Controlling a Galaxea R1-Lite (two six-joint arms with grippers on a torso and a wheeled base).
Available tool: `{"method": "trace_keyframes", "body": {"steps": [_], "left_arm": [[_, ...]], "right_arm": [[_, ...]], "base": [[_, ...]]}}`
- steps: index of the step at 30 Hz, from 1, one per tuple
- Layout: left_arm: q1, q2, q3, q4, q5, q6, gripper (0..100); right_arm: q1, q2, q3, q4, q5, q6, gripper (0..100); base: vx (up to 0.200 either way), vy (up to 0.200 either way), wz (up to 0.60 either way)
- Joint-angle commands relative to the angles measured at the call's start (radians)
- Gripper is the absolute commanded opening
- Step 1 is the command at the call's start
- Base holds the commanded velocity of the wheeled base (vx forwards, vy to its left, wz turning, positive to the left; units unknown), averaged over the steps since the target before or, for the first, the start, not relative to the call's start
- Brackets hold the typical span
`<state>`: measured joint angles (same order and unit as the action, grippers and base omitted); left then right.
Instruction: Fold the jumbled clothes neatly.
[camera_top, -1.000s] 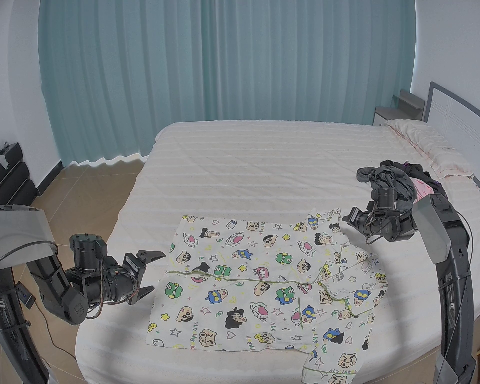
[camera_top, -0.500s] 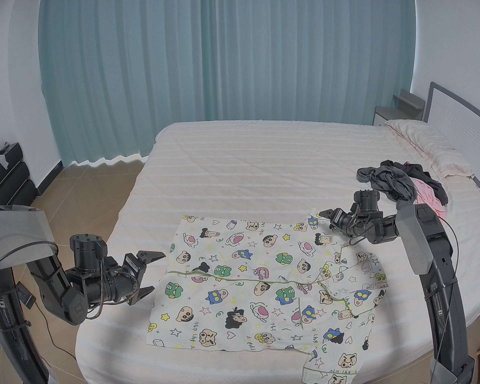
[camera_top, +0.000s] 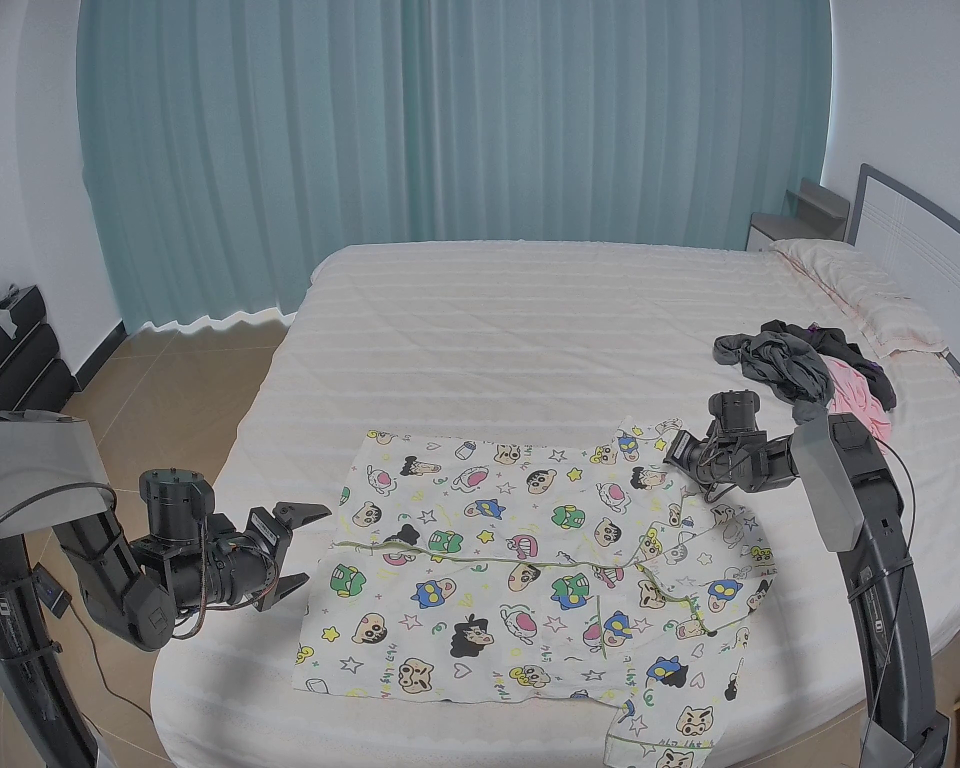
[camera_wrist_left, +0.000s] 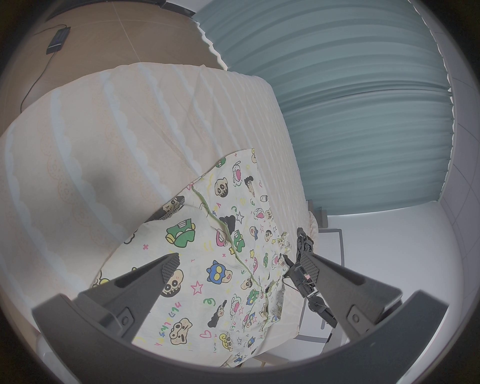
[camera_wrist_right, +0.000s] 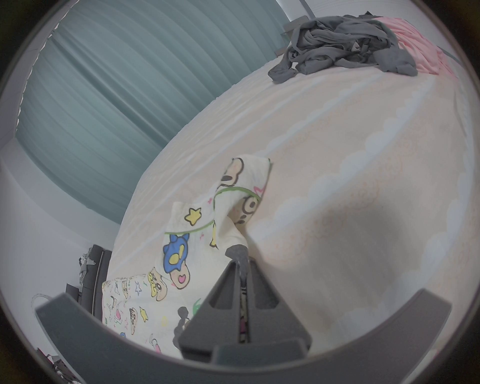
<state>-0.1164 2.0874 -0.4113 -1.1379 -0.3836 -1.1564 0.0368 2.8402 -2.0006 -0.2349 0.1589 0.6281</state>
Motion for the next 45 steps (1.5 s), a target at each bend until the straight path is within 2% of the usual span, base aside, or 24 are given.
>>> {"method": "trace_keyframes", "body": {"steps": [1, 6, 7, 15, 20, 22, 23, 27, 31, 32, 33, 35, 41, 45], "left_arm": [[0.0, 0.002, 0.0, 0.0, 0.0, 0.0, 100], [0.0, 0.002, 0.0, 0.0, 0.0, 0.0, 100], [0.0, 0.002, 0.0, 0.0, 0.0, 0.0, 100], [0.0, 0.0, 0.002, 0.0, 0.0, 0.0, 100], [0.0, -0.004, 0.014, -0.006, -0.006, -0.002, 100], [0.0, -0.007, 0.026, -0.019, -0.008, -0.006, 100], [0.0, -0.007, 0.026, -0.019, -0.008, -0.006, 100], [0.0, -0.009, 0.074, -0.065, -0.011, -0.005, 100], [-0.002, -0.009, 0.121, -0.109, -0.018, 0.0, 100], [-0.002, -0.009, 0.121, -0.109, -0.018, 0.0, 100], [-0.002, -0.009, 0.135, -0.126, -0.027, 0.003, 100], [0.0, -0.009, 0.14, -0.132, -0.031, 0.009, 100], [-0.008, -0.001, 0.169, -0.131, -0.031, 0.083, 100], [-0.068, 0.005, 0.204, -0.125, 0.002, 0.136, 100]], "right_arm": [[-0.015, -0.019, 0.001, -0.001, 0.001, -0.001, 0], [-0.026, -0.013, 0.001, -0.001, 0.002, -0.008, 0], [-0.026, -0.012, 0.001, -0.003, 0.002, -0.007, 100], [-0.051, -0.073, 0.003, -0.011, 0.001, 0.005, 100], [-0.097, -0.197, 0.145, -0.02, 0.004, 0.002, 100], [-0.129, -0.292, 0.278, -0.066, 0.002, -0.002, 100], [-0.13, -0.297, 0.287, -0.07, 0.002, -0.002, 100], [-0.176, -0.489, 0.617, -0.219, 0.008, -0.008, 100], [-0.181, -0.627, 0.945, -0.346, 0.01, -0.014, 100], [-0.181, -0.627, 0.945, -0.346, 0.01, -0.014, 100], [-0.181, -0.677, 1.097, -0.423, 0.013, -0.025, 100], [-0.181, -0.713, 1.232, -0.511, 0.021, -0.028, 100], [-0.147, -0.795, 1.57, -0.741, 0.024, -0.031, 100], [-0.092, -0.809, 1.766, -0.85, 0.024, -0.022, 100]], "base": [[0.0, 0.0, 0.0], [0.0, 0.0, 0.0], [0.0, 0.0, 0.0], [0.0, 0.0, 0.0], [0.0, 0.0, 0.0], [0.0, 0.0, 0.0], [0.0, 0.0, 0.0], [-0.15, 0.0, 0.0], [-0.2, 0.0, 0.0], [-0.2, 0.0, 0.0], [-0.2, 0.0, 0.0], [-0.2, 0.0, 0.0], [-0.133, 0.0, 0.0], [0.0, 0.0, 0.0]]}}
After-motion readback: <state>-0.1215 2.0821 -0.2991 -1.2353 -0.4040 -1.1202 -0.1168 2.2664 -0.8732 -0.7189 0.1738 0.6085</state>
